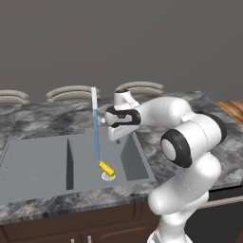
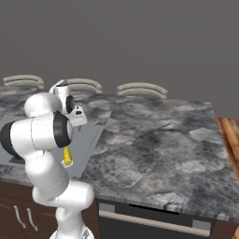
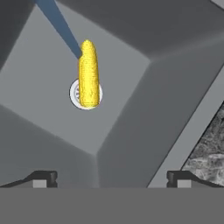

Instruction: Turn on the sink faucet. Then move the corn from the counter to the sink. Turn off the sink. Move the vegetable from the sink to the pot next to the stove. Finally move the pot to the rear center burner.

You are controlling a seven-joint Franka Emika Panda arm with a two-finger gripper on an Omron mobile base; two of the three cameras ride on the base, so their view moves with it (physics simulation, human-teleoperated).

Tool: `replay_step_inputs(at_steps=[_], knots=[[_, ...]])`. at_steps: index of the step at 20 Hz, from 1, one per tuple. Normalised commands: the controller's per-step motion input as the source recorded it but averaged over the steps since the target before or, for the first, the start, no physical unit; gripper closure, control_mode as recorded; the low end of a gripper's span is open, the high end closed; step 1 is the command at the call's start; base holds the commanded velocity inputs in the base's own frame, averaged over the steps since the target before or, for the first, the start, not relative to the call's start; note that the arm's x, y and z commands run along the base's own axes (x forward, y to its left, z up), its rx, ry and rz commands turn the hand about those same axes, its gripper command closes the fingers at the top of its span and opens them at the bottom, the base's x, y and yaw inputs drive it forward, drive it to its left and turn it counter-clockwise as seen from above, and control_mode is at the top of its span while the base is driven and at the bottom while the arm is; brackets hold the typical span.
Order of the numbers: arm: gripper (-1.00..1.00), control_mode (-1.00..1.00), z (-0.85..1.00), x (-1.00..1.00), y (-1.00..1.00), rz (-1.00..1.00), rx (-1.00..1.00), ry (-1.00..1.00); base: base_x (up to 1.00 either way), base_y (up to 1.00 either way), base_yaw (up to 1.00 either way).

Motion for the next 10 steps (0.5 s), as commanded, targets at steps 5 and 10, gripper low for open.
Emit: replay_step_inputs(at_steps=[5, 10], knots=[[-1.0, -1.0, 0.0, 0.02, -0.31, 0.06, 0.11, -0.01, 0.0, 0.0, 0.0], [-1.0, -1.0, 0.15, -0.15, -0.38, 0.14, 0.13, -0.16, 0.0, 0.0, 0.0]])
